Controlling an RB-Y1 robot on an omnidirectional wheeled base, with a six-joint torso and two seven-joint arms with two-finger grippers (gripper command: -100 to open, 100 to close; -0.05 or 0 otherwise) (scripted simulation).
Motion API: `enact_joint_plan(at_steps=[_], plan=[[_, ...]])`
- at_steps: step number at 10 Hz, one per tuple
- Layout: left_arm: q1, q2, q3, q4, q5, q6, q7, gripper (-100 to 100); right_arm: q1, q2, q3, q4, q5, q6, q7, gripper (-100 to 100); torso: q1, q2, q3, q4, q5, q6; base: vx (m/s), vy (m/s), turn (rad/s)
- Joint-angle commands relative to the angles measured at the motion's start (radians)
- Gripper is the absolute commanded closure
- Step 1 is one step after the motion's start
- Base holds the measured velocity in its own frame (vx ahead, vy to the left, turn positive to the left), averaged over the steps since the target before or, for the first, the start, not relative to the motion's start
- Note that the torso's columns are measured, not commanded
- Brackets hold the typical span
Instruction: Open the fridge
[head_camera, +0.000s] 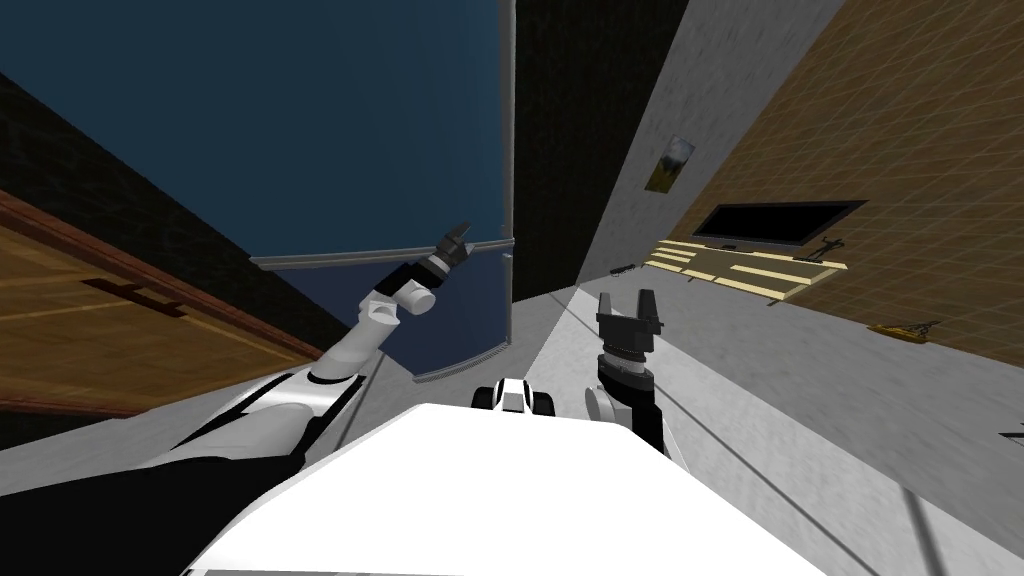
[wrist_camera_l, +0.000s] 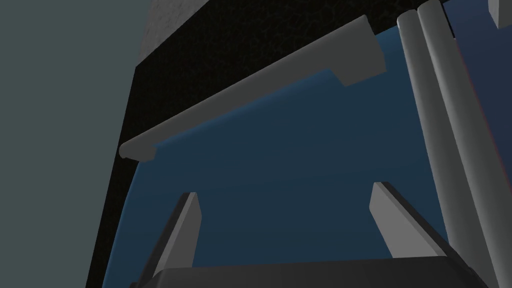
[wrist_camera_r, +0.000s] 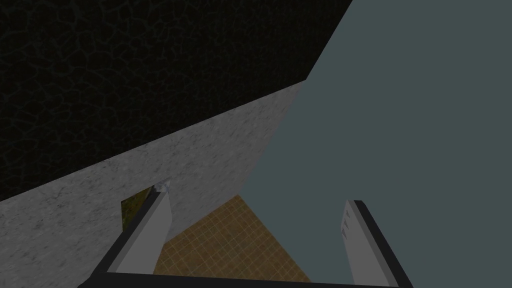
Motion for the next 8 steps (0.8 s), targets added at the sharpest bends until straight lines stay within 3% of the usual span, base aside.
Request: enact_joint_plan(at_steps=[1,8], plan=[[-0.076,0.066,-0.016,0.035,0.057,0.069,-0.041,-100,0.0,0.0,0.0,0.0,0.0,0.0,0.0,0,0.0,0.0,0.0,0.0,0.0,0.0,0.055,-0.048,-0.084],[-0.246,0.25,-0.048,0.113,0.199,0.244,-0.177,-100,0.0,0.0,0.0,0.0,0.0,0.0,0.0,0,0.001,0.001,0.001,0.001,0.0,0.0,0.074,-0.056,-0.064]])
